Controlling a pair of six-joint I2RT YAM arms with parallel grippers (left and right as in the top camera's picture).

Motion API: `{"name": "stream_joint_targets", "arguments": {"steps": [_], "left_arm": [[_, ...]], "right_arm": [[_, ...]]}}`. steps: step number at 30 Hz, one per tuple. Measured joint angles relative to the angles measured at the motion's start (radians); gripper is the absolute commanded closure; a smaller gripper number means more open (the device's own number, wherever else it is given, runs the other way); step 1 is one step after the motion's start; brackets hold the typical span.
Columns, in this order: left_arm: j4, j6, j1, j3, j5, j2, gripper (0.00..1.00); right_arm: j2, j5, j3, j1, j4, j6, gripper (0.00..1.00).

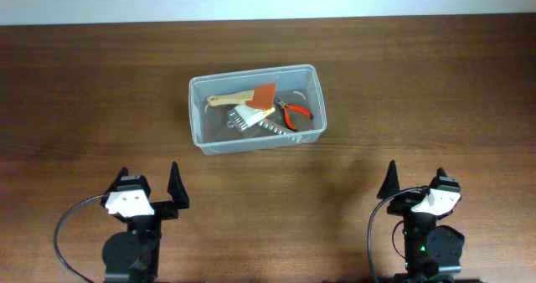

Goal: Pack container

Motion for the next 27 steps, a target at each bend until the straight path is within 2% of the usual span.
{"name": "stream_joint_targets", "arguments": {"steps": [21,27], "left_arm": [[0.014,0.005,0.000,-0.145,0.000,-0.138,0.01],[0.018,0.094,0.000,-0.146,0.000,-0.142,0.01]], "right_arm": [[0.000,0.000,0.000,0.000,0.000,0.000,0.01],[0.000,0.000,0.000,0.000,0.000,0.000,0.01]]}}
